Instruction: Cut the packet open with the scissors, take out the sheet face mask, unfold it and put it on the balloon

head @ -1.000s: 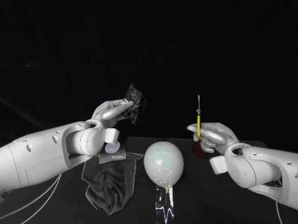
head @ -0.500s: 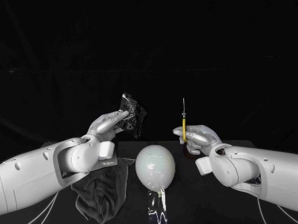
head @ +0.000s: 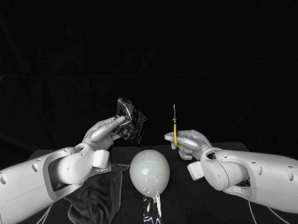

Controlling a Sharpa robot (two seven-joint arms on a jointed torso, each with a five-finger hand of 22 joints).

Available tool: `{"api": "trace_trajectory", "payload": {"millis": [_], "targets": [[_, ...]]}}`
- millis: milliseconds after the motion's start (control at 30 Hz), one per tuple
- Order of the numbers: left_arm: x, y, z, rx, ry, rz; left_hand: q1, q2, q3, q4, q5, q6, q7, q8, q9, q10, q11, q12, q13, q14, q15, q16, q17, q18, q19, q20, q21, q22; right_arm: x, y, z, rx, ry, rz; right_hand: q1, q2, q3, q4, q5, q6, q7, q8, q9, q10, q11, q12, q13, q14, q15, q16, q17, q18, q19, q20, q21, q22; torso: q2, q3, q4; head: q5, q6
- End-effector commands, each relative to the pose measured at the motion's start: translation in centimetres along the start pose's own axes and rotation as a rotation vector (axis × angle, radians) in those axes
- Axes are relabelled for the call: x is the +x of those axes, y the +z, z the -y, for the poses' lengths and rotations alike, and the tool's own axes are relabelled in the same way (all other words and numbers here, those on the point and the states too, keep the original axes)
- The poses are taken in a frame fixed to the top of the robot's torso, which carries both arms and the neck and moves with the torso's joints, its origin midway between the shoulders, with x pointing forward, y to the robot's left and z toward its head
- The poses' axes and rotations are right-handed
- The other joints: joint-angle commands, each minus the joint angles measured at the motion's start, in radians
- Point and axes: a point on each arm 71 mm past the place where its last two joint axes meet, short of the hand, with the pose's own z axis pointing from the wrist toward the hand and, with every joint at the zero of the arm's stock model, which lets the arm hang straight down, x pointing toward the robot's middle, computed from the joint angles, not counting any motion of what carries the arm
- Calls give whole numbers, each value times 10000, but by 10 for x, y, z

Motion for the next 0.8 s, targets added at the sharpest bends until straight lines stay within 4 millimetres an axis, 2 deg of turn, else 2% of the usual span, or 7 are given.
{"api": "trace_trajectory", "payload": {"millis": [33,133,267,333,533,700,800], "targets": [[8,0,1,151,-482,-735,32,163,20,-75,68,-114,-1,68,1113,-77,48,-51,17,67,8,7,-2,97,56,8,17,10,3,0,-1,-99,82,-239,496,352,-107,-17,0,-143,56,-121,-73,2482,-657,5362,2497,826,94,81,1612,-107,151,51,80,1862,-1,9,-3,-95,54],[9,0,1,151,-516,-800,7,218,102,-111,66,-224,32,81,1198,-253,102,-73,6,-64,67,-121,-39,56,-90,33,-68,-39,5,0,-1,-90,92,-281,481,247,-164,-53,1,-208,96,-210,-145,2479,-621,5367,2471,828,128,96,1629,-110,159,81,93,1874,-5,17,-3,-139,77],[9,-1,1,165,-515,-786,-113,300,365,-125,66,-468,187,221,1462,-1114,337,-74,-24,-662,327,-579,-207,-18,-560,214,-419,-238,7,0,-1,-92,116,-374,423,91,-270,-76,0,-335,137,-361,-277,2478,-578,5445,2484,836,173,137,1686,-121,191,124,140,1910,-1,18,1,-180,113],[10,-1,1,169,-518,-785,-158,331,428,-122,66,-553,230,306,1572,-1280,388,-78,-23,-739,373,-662,-246,8,-591,265,-484,-286,8,-1,-1,-95,130,-419,360,-5,-355,-64,0,-438,149,-427,-350,2477,-565,5483,2490,841,188,157,1713,-128,211,143,168,1930,-5,18,-1,-200,123],[11,-1,1,161,-568,-879,-307,450,607,-107,70,-972,359,770,2077,-2104,568,-64,-26,-656,453,-769,-327,100,-451,363,-670,-466,11,-2,-1,-100,185,-589,248,-223,-595,-29,0,-856,158,-462,-599,2458,-553,5569,2488,844,207,185,1746,-133,227,183,194,1956,-1,10,-4,-217,153],[12,-1,1,145,-583,-910,-332,494,658,-111,66,-1097,392,917,2223,-2252,594,-81,-32,-606,458,-779,-341,103,-398,364,-717,-514,15,-3,-1,-126,261,-786,229,-311,-706,-25,1,-1073,136,-467,-705,2447,-564,5585,2472,843,203,191,1752,-133,229,192,199,1962,0,16,3,-224,192],[12,-1,1,133,-588,-922,-388,567,727,-102,67,-1287,425,1180,2480,-2272,608,-58,-22,-552,462,-804,-364,105,-324,363,-794,-589,17,-3,-1,-143,283,-845,222,-343,-801,-4,0,-1274,114,-459,-795,2436,-581,5593,2453,841,189,192,1750,-129,220,192,189,1960,-1,18,3,-236,210]]}}
